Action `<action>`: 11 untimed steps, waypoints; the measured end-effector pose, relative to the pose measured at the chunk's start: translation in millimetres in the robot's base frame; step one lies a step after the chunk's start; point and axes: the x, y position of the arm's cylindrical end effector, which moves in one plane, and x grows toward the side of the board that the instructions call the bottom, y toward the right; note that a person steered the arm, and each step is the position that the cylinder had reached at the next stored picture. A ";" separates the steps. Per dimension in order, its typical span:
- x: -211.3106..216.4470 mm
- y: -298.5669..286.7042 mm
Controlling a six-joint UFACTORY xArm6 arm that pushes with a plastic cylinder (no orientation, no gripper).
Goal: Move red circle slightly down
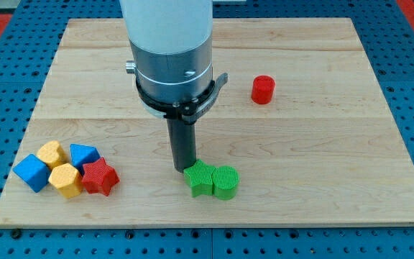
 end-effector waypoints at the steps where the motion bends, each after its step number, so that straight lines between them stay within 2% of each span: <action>1: -12.8 0.9; 2: -11.0 15.2; 3: 9.2 19.5; 4: -2.8 19.5; 5: -47.9 22.1; 6: -53.5 75.1; 7: -62.6 166.0; 8: -117.1 208.3; 9: -181.2 193.8; 10: -174.9 143.3; 11: -100.6 104.3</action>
